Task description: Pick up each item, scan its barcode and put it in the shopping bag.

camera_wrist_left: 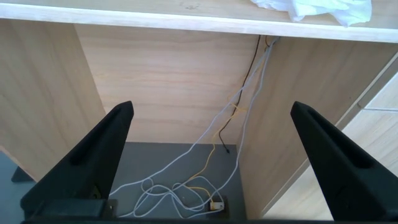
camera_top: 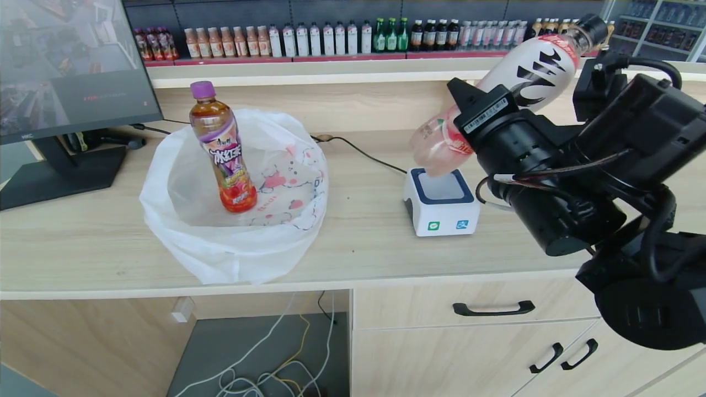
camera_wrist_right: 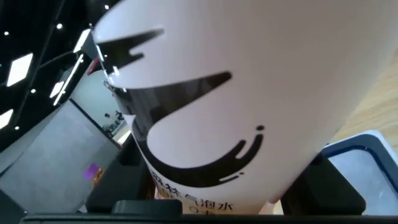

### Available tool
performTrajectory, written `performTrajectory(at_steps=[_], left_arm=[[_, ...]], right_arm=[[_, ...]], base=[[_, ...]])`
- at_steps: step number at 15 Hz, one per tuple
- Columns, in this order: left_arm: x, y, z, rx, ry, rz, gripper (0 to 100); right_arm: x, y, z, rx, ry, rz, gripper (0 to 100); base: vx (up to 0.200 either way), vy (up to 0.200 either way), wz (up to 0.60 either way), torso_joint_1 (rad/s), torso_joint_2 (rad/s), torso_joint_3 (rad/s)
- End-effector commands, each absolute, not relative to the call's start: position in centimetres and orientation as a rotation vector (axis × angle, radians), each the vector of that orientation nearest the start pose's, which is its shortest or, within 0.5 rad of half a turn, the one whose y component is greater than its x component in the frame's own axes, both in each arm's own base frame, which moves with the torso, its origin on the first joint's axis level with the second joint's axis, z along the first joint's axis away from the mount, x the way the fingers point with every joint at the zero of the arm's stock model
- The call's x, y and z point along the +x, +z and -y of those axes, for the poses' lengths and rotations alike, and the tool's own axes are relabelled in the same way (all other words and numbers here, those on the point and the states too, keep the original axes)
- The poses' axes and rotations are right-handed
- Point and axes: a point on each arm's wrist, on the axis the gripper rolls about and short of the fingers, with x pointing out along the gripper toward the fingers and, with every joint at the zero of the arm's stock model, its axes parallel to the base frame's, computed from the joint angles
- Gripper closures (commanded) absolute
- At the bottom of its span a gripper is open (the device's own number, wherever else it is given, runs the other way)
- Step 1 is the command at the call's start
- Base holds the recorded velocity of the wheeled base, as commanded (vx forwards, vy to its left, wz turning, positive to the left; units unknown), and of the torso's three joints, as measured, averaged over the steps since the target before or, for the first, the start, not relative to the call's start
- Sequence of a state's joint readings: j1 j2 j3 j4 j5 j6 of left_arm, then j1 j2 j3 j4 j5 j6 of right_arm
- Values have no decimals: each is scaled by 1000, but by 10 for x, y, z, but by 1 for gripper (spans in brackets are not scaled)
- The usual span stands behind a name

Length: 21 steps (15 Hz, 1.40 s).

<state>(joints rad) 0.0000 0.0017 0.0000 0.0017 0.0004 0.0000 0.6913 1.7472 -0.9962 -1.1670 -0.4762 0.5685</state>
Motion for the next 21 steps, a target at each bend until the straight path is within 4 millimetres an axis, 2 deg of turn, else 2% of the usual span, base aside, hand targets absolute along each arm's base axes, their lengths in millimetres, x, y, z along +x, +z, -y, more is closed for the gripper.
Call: performTrajectory(at_steps=[1, 3, 5, 7, 10, 13, 16, 21], left_arm=[[-23, 76, 0, 0, 0, -2, 0], [-23, 76, 0, 0, 0, -2, 0], [-23, 75, 0, 0, 0, -3, 0], [-23, 76, 0, 0, 0, -2, 0], [-23, 76, 0, 0, 0, -2, 0], [-23, 75, 0, 0, 0, -3, 0], [-23, 75, 0, 0, 0, -3, 0], [-23, 75, 0, 0, 0, -3, 0]], right_arm=[[257, 274, -199, 825, 311, 271, 100], [264, 266, -203, 897, 304, 205, 100], [272, 274, -210, 979, 317, 202, 100], [281, 274, -217, 1038, 314, 162, 100], [287, 261, -221, 1078, 274, 55, 100], [302, 253, -214, 1104, 206, 6, 100], [306, 252, -211, 1113, 193, 7, 100], [323, 238, -201, 1143, 133, 3, 100]], base=[[0, 0, 0, 0, 0, 0], [0, 0, 0, 0, 0, 0], [0, 0, 0, 0, 0, 0], [0, 0, 0, 0, 0, 0], [0, 0, 0, 0, 0, 0], [0, 0, 0, 0, 0, 0], [0, 0, 0, 0, 0, 0], [0, 0, 0, 0, 0, 0]])
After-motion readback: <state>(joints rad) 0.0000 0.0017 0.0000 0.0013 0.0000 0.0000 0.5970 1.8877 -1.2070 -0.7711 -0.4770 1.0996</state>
